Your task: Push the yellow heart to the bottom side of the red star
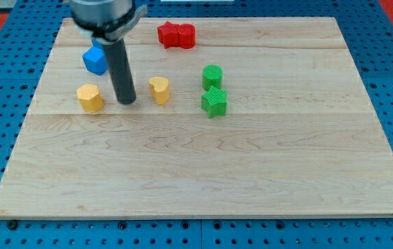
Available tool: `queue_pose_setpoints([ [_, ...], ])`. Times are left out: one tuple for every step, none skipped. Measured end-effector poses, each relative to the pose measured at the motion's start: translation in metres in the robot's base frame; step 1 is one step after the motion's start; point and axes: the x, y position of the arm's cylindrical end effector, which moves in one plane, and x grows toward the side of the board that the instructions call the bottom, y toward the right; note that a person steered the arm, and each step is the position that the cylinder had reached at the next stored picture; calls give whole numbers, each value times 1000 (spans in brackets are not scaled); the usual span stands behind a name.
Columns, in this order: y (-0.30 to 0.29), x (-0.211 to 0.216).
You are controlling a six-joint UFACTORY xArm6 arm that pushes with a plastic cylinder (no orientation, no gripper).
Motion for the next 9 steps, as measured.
queue_pose_setpoints([
  [45,4],
  [67,-32],
  [64,-73],
  [59,-104],
  [56,-103],
  [24,-100],
  [24,-116],
  [47,-122],
  [48,-128],
])
